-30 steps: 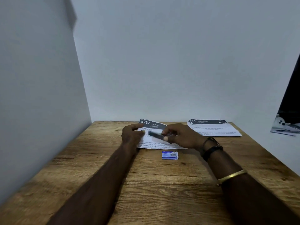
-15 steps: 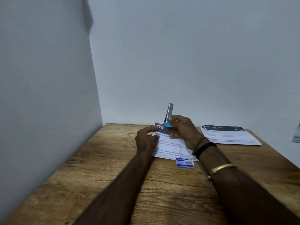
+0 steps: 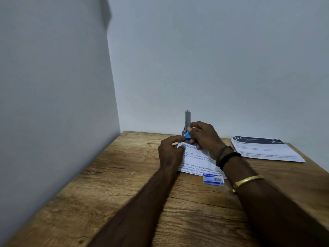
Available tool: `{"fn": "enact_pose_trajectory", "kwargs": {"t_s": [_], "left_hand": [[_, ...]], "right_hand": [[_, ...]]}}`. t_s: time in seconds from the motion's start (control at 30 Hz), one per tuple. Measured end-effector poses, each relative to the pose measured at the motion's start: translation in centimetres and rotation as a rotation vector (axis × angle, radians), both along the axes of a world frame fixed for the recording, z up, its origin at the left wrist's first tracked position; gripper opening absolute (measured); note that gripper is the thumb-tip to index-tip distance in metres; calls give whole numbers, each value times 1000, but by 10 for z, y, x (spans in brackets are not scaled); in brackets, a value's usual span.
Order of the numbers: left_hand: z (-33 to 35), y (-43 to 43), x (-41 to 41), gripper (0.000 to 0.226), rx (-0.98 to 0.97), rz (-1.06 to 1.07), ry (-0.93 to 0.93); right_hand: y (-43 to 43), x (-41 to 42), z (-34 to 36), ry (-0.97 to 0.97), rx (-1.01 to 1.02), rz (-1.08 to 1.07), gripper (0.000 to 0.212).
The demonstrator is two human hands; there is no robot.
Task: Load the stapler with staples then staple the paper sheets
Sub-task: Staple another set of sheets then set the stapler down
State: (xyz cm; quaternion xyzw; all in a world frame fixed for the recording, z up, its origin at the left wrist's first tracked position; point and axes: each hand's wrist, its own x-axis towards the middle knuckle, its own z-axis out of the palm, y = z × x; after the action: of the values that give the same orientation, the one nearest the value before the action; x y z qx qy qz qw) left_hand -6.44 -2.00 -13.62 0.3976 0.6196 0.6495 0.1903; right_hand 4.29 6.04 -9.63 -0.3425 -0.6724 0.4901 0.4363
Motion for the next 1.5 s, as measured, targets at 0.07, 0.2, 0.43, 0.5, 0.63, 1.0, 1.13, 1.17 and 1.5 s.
{"fn": "enact_pose_trajectory", "kwargs": {"t_s": [0.07,0.2,0.43,0.5,0.63,1.0,1.13,1.17,1.5], "left_hand": [[0,0,0,33,-9,18,17],[1,0,1,21,-23,30,-3],[1,-2,4,22,-31,7,39],[1,-3,4,22,-35,10,50],[1,-3,3,24,-50,19,52],[3,-4,2,21,-55,-13,34],[5,-3,-3,26,-28,51,41],[6,-4,-5,28,-25,67,37],[5,-4,-19,46,-85,106,66]], "right_hand": [[0,0,-2,-7,12,18,18],[4,-2,-3,14,29,-38,15],[15,-3,-8,-73,152,-139,12],[14,-3,-9,-95,184,-147,7],[13,-3,-10,-131,217,-152,5],[-11,2,6,129,-2,-36,21],[-16,15,11,17,94,-45,20],[-17,20,10,-46,130,-28,19],[-29,82,-4,-629,421,76,19]]}}
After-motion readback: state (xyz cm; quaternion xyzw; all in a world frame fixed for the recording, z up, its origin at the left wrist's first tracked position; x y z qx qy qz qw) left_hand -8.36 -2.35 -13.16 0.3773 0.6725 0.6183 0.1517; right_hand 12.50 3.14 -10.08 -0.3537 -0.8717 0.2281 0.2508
